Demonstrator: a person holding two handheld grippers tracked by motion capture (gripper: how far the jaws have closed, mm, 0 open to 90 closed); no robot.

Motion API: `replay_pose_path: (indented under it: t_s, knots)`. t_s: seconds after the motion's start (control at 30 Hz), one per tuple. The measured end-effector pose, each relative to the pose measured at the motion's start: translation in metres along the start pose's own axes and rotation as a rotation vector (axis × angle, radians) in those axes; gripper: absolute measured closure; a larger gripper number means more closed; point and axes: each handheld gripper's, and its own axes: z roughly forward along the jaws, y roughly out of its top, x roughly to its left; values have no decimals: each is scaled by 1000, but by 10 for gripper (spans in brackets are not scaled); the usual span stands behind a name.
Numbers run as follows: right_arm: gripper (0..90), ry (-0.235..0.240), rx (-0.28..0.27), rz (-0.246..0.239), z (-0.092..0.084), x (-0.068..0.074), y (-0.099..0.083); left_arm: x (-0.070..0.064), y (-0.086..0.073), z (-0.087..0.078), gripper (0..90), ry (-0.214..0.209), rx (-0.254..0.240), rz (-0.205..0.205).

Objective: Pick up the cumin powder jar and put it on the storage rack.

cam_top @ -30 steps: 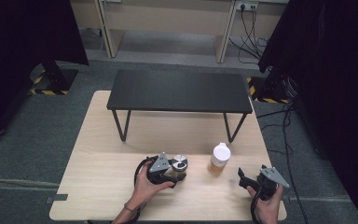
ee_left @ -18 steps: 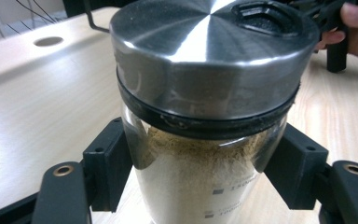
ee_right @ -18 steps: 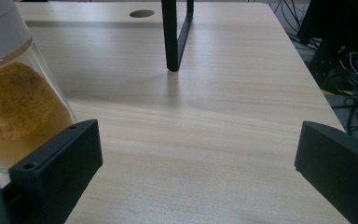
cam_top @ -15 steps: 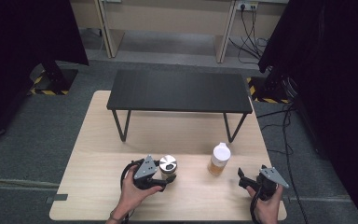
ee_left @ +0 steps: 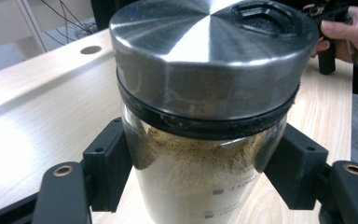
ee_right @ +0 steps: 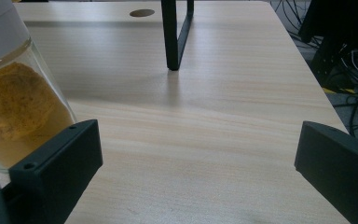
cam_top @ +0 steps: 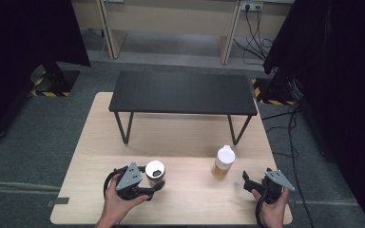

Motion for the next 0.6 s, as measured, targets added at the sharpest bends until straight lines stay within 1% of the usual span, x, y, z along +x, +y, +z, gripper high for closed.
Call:
replay_pose_path:
  t_s: [0.13,0.17,0.2,0.3,0.37,0.6]
  knots:
    - [8,0,-1,1,0,0,0,1,2,-12,302,13,-21,-20]
    - [8,2,-2,2,0,-1,0,2,5,-16,302,24,-27,-20]
    - [8,2,-2,2,0,-1,0,2,5,-16,302,24,-27,-20]
    - [8,0,-1,2,0,0,0,3,12,-23,302,38,-26,-20]
    - [8,-2,-1,0,0,0,0,4,14,-24,302,41,-26,-20]
    - [8,0,-2,3,1,-1,0,9,31,-28,302,51,-32,-15]
